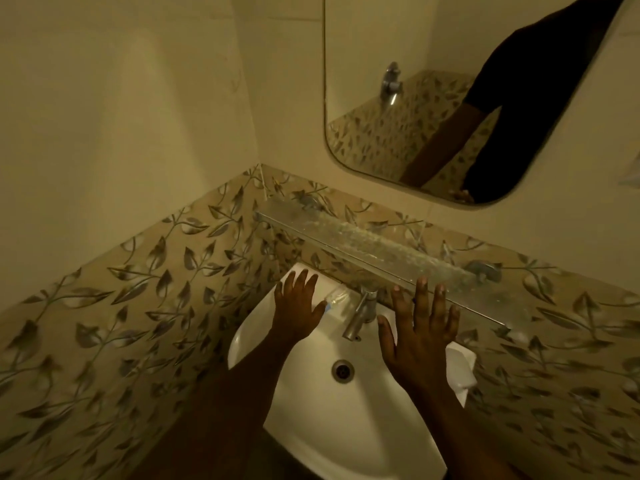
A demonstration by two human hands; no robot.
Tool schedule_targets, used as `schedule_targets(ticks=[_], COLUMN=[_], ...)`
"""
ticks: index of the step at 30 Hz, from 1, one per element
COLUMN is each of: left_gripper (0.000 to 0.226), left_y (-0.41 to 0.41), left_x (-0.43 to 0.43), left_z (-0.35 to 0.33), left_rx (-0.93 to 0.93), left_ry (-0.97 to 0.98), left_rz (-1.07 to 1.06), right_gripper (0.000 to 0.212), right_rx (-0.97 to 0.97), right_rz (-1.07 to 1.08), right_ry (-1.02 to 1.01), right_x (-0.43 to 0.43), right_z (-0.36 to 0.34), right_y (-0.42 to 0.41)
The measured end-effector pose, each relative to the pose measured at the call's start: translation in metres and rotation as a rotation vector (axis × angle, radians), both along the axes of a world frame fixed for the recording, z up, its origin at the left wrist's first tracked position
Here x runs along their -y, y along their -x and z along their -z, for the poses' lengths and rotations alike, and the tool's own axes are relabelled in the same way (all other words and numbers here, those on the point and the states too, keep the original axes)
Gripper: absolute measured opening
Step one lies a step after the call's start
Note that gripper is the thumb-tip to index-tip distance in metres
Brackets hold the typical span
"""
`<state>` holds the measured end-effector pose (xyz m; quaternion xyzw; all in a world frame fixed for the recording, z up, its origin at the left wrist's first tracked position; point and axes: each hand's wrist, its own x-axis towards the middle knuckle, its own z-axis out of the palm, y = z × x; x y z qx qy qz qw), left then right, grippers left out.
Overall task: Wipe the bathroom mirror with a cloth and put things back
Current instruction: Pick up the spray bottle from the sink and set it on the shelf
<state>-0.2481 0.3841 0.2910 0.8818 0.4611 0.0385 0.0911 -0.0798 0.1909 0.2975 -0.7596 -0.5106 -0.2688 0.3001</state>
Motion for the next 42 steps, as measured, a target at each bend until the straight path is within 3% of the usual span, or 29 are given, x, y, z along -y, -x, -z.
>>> schedule_targets(ticks=[12, 18, 23, 26, 36, 42], left_gripper=[0.059, 0.027, 0.022, 0.023, 0.021, 0.023], left_y=[-0.041, -0.044, -0.038, -0.039, -0.063, -0.067], left_x=[-0.003, -0.007, -0.013, -0.015, -0.019, -0.013], left_z=[0.035, 0.04, 0.024, 0.008, -0.007, 0.0], left_rx=[-0.093, 0.13, 0.461, 0.563, 0.591, 0.563], left_ry=[0.163, 0.194, 0.312, 0.325, 0.425, 0.427], left_rz=[-0.021, -0.096, -0.101, -0.103, -0.077, -0.041], right_gripper=[0.061, 0.056, 0.053, 0.052, 0.047, 0.053], right_rx=[0.0, 0.004, -0.019, -0.059, -0.194, -0.305], right_rz=[0.049, 0.081, 0.088, 0.093, 0.157, 0.327], right_ry=[0.042, 0.027, 0.033, 0.034, 0.105, 0.183], right_x=[-0.006, 0.005, 0.01, 0.015, 0.048, 0.062], right_z=[0.02, 0.024, 0.024, 0.029, 0.051, 0.057], right_y=[0.009, 0.007, 0.012, 0.018, 0.031, 0.015])
